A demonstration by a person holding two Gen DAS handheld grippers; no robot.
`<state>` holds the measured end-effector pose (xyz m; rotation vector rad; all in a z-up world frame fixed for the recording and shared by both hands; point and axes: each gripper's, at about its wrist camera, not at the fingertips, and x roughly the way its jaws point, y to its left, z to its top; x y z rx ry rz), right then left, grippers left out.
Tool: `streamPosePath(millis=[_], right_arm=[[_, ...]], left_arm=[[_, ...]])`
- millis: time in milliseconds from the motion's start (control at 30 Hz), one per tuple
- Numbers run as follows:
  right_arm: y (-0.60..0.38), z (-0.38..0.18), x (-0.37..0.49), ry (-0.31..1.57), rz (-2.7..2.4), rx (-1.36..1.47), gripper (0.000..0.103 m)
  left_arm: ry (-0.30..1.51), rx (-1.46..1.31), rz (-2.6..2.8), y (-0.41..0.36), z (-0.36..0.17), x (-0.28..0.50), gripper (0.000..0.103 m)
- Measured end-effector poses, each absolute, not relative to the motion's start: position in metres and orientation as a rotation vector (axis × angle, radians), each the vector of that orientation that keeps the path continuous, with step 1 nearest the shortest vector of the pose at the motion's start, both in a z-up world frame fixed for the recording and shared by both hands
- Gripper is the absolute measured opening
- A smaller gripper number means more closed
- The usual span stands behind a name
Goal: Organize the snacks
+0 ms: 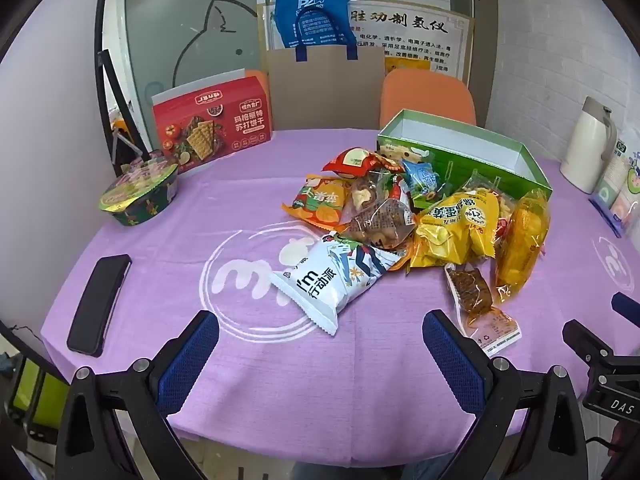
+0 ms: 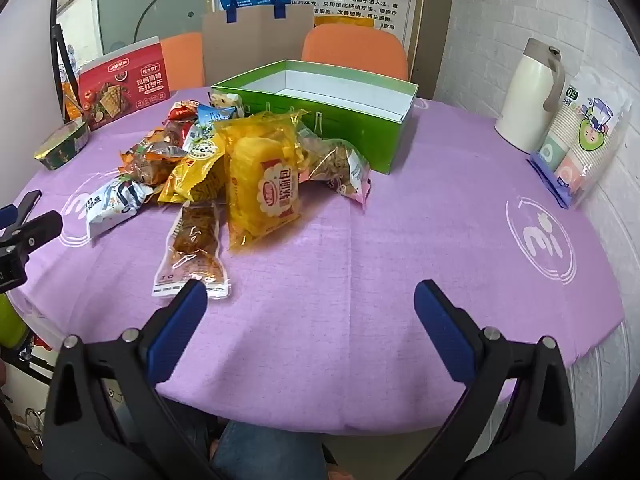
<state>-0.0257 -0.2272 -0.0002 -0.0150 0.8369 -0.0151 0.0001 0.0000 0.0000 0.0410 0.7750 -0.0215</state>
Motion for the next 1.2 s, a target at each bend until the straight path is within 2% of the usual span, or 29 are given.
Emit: streamPosePath(millis=[1200], right_arm=[[-0.231,-0.018,-0.013,0.874,-0.020,0.022,0.103]], left_arm=[[0.783,0.028,-0.066,-0.005,-0.011,0.000,0.103]])
